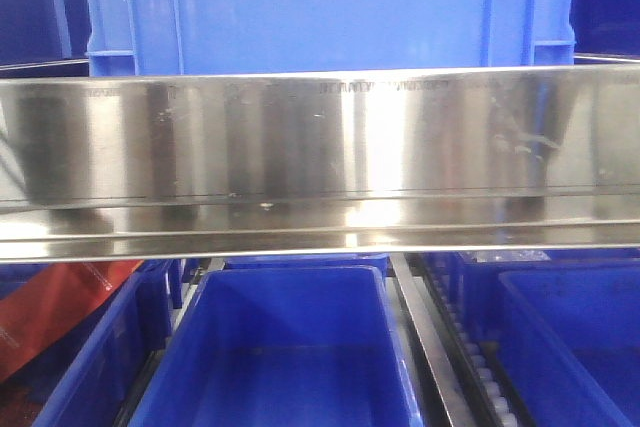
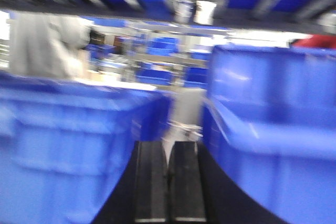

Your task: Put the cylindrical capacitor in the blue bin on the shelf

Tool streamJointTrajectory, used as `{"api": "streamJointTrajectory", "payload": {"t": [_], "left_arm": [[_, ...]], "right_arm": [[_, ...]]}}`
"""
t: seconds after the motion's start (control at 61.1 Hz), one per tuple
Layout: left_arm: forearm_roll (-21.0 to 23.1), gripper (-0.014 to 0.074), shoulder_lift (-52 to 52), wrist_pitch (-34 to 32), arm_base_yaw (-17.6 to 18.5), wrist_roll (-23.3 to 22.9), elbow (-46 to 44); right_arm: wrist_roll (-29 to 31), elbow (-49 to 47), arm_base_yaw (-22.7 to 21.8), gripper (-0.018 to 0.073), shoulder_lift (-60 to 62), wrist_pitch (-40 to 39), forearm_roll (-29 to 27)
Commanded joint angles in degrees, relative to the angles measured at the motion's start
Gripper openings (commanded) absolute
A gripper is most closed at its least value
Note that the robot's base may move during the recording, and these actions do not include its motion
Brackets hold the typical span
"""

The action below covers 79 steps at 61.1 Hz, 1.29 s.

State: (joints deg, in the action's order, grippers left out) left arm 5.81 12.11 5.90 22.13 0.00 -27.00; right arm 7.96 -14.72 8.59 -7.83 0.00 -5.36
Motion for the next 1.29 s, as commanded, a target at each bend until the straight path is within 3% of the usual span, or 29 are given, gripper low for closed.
{"api": "streamJointTrajectory", "payload": {"t": [0.0,0.278,0.327,0.491,1.097,1.129,1.195,1.277], "left_arm": [[0.51,-0.0111,-0.29,-0.85,-0.18,0.0,0.08],[0.51,-0.0111,-0.29,-0.85,-0.18,0.0,0.08],[0.51,-0.0111,-0.29,-0.85,-0.18,0.0,0.08],[0.51,-0.0111,-0.29,-0.85,-0.18,0.0,0.08],[0.51,-0.0111,-0.29,-0.85,-0.18,0.0,0.08],[-0.6,-0.0111,-0.3,-0.85,-0.18,0.32,0.08],[-8.27,-0.0111,-0.4,-0.33,-0.3,2.53,0.08],[-9.0,-0.0111,-0.85,-0.47,-1.02,2.81,0.96]], "right_arm": [[-0.37,4.19,-3.56,-0.0163,1.91,-2.39,0.91],[-0.37,14.72,-6.13,-0.0163,6.16,-3.5,2.3],[-0.37,14.72,-6.13,-0.0163,7.24,-5.39,2.3],[-0.37,14.72,-6.13,-0.0163,7.83,3.38,2.18],[-0.37,14.72,-6.13,-0.0163,7.83,3.39,2.18],[-0.37,14.72,-6.13,-0.0163,7.83,3.39,2.18],[-0.37,14.72,-6.13,-0.0163,7.83,3.39,2.18],[-0.37,14.72,-6.13,-0.0163,7.83,3.39,2.18]]}}
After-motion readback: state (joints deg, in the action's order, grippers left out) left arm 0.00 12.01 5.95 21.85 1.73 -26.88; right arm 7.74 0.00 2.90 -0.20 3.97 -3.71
